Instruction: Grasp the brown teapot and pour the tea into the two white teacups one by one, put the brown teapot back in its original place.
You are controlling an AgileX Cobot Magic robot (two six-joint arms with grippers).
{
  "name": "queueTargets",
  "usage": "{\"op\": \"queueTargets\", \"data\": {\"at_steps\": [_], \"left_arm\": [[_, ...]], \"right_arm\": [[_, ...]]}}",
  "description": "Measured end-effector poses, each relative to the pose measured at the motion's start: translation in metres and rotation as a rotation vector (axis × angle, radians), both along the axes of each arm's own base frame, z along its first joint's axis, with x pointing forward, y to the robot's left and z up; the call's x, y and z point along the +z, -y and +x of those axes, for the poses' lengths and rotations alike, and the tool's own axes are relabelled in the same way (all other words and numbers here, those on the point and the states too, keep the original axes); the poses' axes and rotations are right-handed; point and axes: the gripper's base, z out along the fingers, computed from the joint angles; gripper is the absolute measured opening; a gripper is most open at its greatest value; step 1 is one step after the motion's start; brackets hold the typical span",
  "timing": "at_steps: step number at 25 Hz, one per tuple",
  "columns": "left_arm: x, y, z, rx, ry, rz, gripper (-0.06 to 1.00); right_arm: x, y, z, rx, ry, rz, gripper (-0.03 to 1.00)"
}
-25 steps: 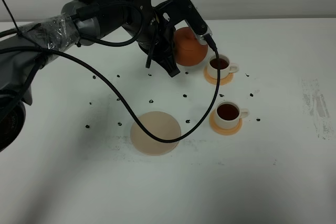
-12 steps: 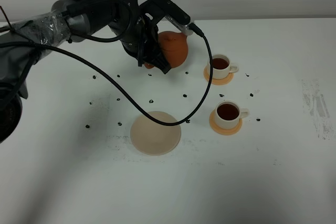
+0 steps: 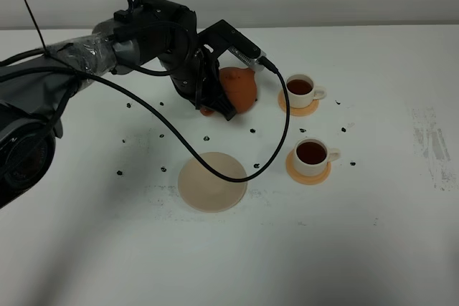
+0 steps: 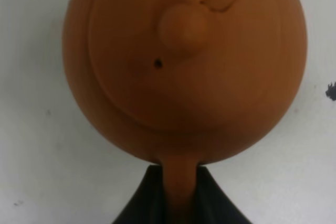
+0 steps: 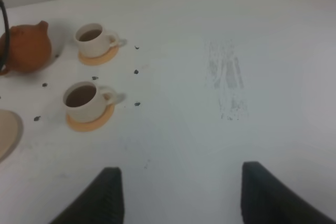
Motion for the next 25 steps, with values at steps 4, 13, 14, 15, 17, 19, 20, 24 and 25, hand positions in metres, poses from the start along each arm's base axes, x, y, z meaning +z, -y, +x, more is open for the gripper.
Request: {"op": "queueTargets", "data": {"at_steps": [4,13,14,15,17,19,20,24,25], "left_arm": [[0.005,0.0,-0.001,-0.002,0.0,0.001,0.12],[0.061,0.016,-0.029,-0.084,0.02,0.01,0.12],[0.064,0.017,-0.033,-0.094,0.027,0.009,0.12],[0.065,0.018,-0.038,-0.105,0.025,0.006,0.12],[0.063,0.014,-0.048,-0.114,0.022,0.01,0.12],[0.058,0.008,-0.062,-0.12,0.009,0.017,0.12],[0.06,0.005,-0.068,-0.12,0.015,0.014,0.12],[0.064,-0.007,-0.1,-0.131,0.028,-0.004,0.12],[0.063,-0.009,-0.108,-0.132,0.02,-0.005,0.12]], "right_arm": [[0.0,0.0,0.0,0.0,0.0,0.0,0.51],[0.0,0.0,0.0,0.0,0.0,0.0,0.51],[0.0,0.0,0.0,0.0,0.0,0.0,0.51],[0.0,0.0,0.0,0.0,0.0,0.0,0.51],[0.0,0.0,0.0,0.0,0.0,0.0,0.51],[0.0,0.0,0.0,0.0,0.0,0.0,0.51],[0.0,0.0,0.0,0.0,0.0,0.0,0.51],[0.0,0.0,0.0,0.0,0.0,0.0,0.51],[0.0,0.0,0.0,0.0,0.0,0.0,0.51]]}}
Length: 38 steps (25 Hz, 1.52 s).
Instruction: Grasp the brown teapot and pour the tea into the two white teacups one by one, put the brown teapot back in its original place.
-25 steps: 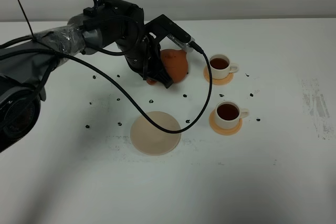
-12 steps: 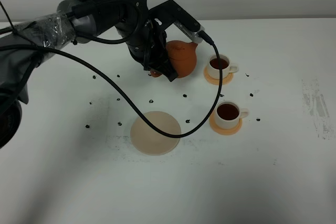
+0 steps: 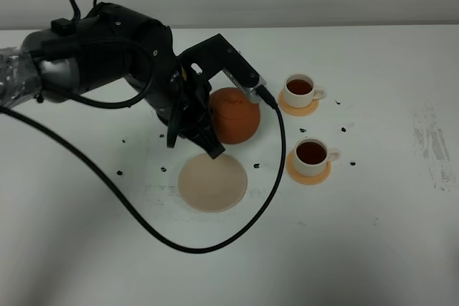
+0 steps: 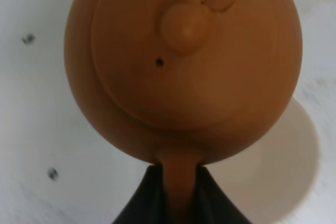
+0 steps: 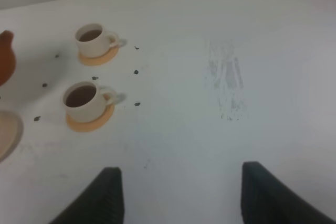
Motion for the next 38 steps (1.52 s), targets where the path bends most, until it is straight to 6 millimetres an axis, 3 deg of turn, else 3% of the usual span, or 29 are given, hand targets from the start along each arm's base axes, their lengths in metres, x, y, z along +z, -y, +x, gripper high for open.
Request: {"op": "queueTargets", "data": {"at_steps": [4,12,38], "left_arm": [[-0.003,-0.009,-0.02,0.003,-0.036,0.001,0.12],[-0.033,-0.02,-0.04,0.012,-0.112,0.037,0.12],[-0.05,-0.026,-0.039,0.007,-0.107,0.061,0.12]], "right_arm": [[0.0,0.0,0.0,0.0,0.0,0.0,0.51],[0.0,0.0,0.0,0.0,0.0,0.0,0.51],[0.0,0.0,0.0,0.0,0.0,0.0,0.51]]}}
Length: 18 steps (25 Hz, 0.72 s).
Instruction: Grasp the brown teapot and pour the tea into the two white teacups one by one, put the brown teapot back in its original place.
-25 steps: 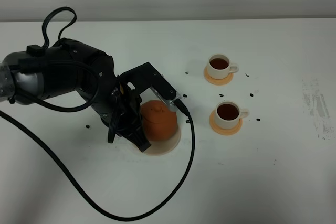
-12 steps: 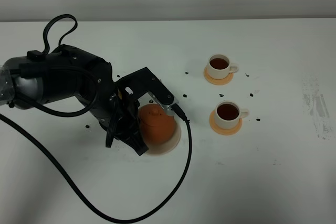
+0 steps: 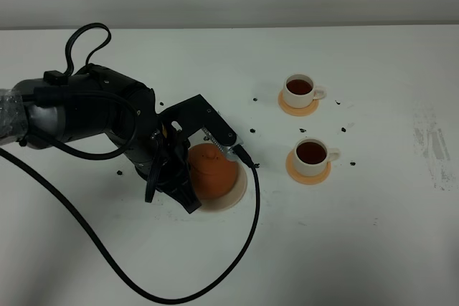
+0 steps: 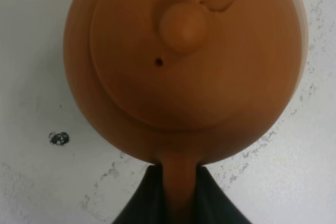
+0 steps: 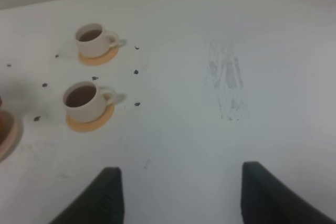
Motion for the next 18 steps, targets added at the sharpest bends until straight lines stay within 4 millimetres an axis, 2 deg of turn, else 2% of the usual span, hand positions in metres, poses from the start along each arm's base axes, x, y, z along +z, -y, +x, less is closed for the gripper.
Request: {"op": "queueTargets", "data": {"at_steps": [10,18], "left_arm": [[0.0,0.0,0.0,-0.002,0.0,0.0,0.12],[0.008,-0.0007,-0.0011,-0.002,0.015,-0.009,0.29]], "right_arm": [[0.0,0.0,0.0,0.0,0.0,0.0,0.51],[0.0,0.0,0.0,0.0,0.0,0.0,0.51]]}}
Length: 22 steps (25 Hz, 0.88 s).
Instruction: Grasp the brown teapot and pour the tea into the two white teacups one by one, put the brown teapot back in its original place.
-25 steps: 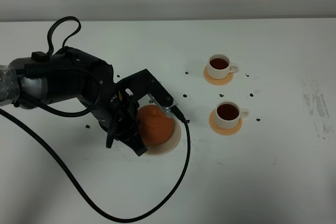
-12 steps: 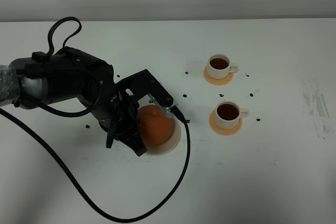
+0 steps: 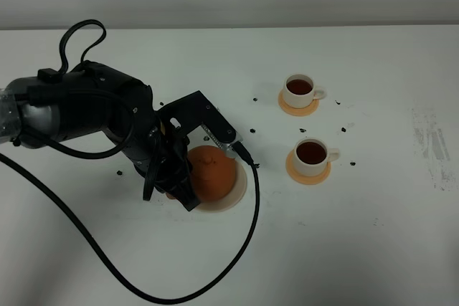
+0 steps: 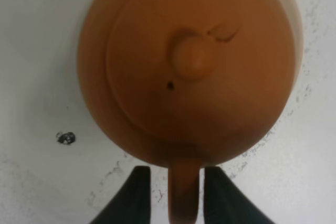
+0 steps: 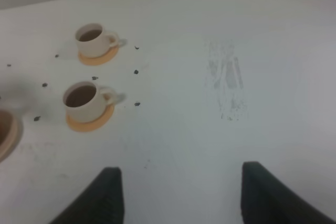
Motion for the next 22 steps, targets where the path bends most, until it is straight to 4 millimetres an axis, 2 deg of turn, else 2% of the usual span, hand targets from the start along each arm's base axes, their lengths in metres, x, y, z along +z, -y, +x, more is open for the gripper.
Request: {"op": "queueTargets", "data": {"at_steps": [5,7,11,17,22], "left_arm": [[0.01,-0.001,-0.002,0.0,0.013,-0.01,0.32],[0.02,-0.002,-0.004,0.0,0.035,-0.024,0.32],[0.051,-0.006,-0.01,0.0,0.108,-0.071,0.32],[0.113,-0.018,-0.028,0.0,0.264,-0.172,0.32],[0.14,-0.026,-0.041,0.0,0.338,-0.219,0.32]], "right_arm": [[0.0,0.0,0.0,0.0,0.0,0.0,0.51],[0.0,0.0,0.0,0.0,0.0,0.0,0.51],[0.0,0.0,0.0,0.0,0.0,0.0,0.51],[0.0,0.0,0.0,-0.001,0.0,-0.002,0.51],[0.0,0.002,0.0,-0.011,-0.002,-0.016,0.51]]}}
